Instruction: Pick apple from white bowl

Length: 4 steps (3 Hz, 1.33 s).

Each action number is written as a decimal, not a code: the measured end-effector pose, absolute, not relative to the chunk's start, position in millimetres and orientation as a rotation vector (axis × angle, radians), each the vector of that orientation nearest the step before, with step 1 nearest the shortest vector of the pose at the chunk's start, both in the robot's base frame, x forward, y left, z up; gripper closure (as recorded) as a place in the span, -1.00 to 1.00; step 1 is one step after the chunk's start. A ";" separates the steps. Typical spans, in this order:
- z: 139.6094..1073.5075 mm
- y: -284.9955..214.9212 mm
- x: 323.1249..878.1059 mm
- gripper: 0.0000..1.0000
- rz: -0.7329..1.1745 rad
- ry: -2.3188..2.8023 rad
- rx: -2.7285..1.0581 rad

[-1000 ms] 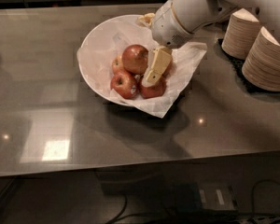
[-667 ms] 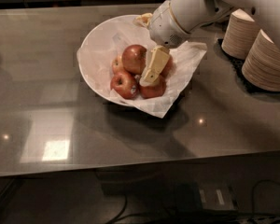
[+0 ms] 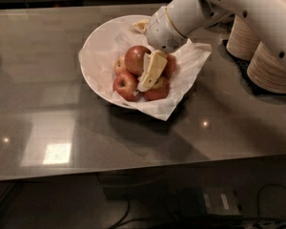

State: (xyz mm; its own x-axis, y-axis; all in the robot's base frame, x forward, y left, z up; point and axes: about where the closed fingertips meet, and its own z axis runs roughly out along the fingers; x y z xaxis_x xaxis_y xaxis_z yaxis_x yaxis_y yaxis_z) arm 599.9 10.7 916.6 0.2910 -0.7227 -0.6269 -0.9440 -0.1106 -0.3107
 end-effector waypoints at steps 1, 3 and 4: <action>907.1 13.1 600.9 -0.62 0.460 1.507 -1.909; 907.1 13.2 600.9 0.31 0.460 1.507 -1.909; 907.3 13.2 600.8 0.77 0.459 1.507 -1.909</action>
Offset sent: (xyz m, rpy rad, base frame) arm 0.0009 0.0022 -0.0087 -0.0067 0.0344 0.0106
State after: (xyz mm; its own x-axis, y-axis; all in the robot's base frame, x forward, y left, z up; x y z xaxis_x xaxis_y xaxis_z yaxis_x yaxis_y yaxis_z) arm 600.8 13.2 907.3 0.2764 -0.7238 -0.6322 -0.9534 -0.1237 -0.2751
